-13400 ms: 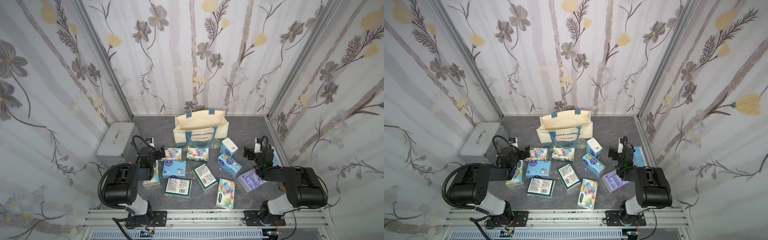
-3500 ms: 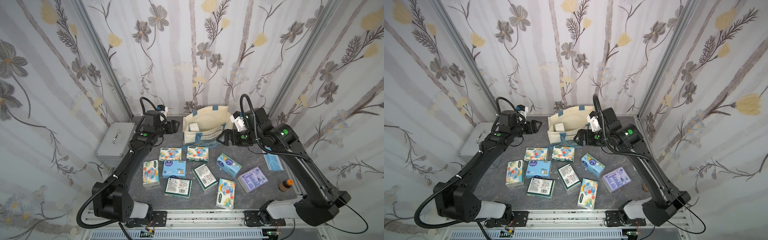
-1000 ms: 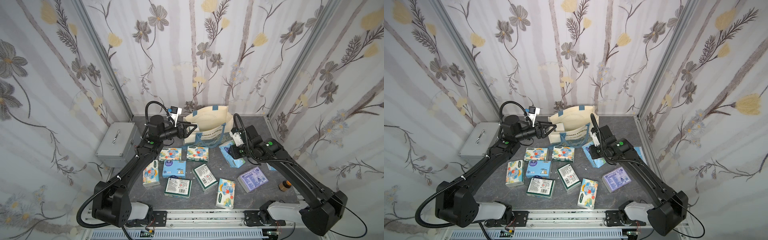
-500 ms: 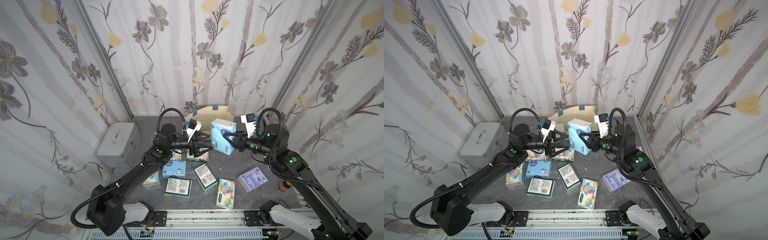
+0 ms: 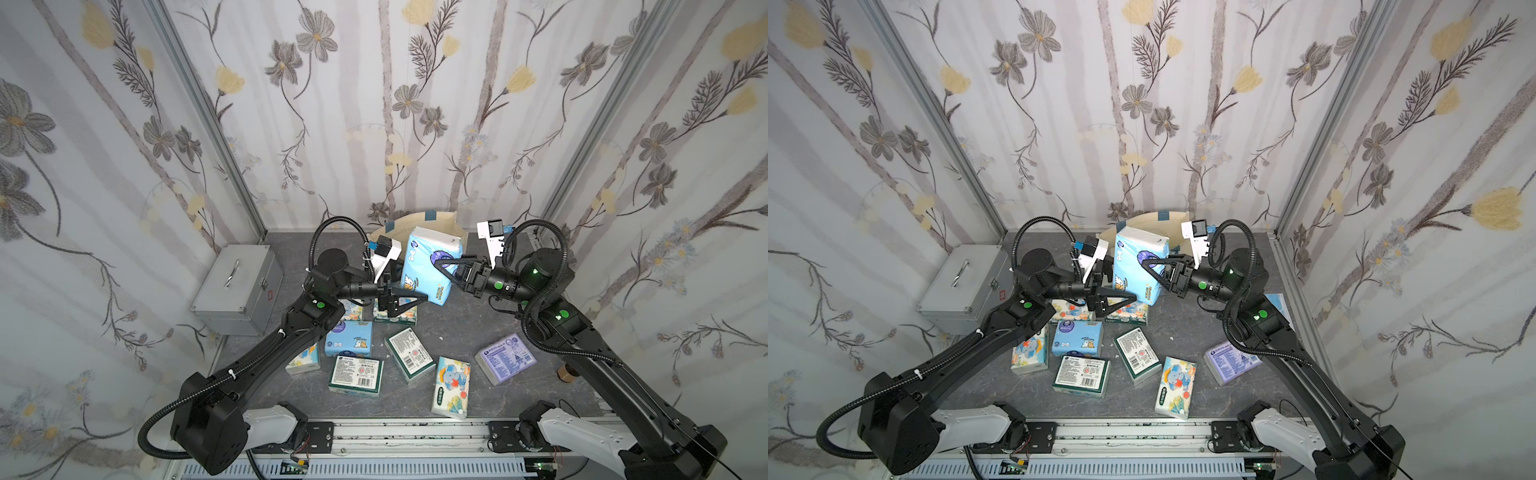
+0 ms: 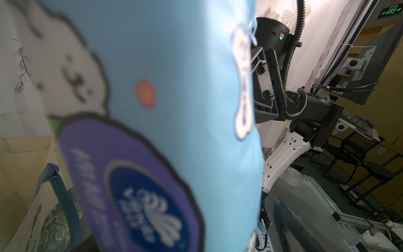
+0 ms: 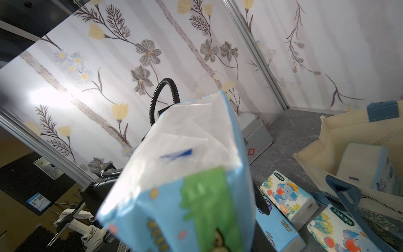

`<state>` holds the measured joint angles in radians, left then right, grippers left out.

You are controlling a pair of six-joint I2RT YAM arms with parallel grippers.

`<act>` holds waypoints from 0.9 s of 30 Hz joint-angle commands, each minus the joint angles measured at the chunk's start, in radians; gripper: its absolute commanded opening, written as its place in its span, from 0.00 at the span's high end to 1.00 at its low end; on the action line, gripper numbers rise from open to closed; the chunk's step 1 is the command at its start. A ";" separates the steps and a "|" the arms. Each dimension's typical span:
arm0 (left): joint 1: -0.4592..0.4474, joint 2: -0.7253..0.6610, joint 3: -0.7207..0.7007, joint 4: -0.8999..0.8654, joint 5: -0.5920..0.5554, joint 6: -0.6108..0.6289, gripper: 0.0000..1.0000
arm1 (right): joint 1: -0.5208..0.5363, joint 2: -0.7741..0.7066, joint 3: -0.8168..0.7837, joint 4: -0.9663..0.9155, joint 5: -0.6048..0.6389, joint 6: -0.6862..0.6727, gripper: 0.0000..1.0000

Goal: Put tissues into the canvas bag
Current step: Adjust the canvas bag at the center of the board.

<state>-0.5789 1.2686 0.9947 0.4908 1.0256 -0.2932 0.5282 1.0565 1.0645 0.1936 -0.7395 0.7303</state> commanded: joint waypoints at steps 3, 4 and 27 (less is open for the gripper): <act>-0.002 -0.004 0.001 0.080 0.057 -0.047 0.12 | 0.005 0.008 -0.013 0.102 -0.066 0.021 0.61; -0.002 -0.004 0.002 0.081 0.060 -0.049 0.13 | 0.005 0.008 -0.013 0.091 -0.063 0.009 0.60; -0.006 -0.004 0.202 -0.817 0.008 0.684 0.59 | 0.013 0.018 0.437 -0.976 0.154 -0.676 0.01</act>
<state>-0.5823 1.2751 1.1751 -0.1535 1.0363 0.2119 0.5354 1.0443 1.4464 -0.5262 -0.5797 0.2153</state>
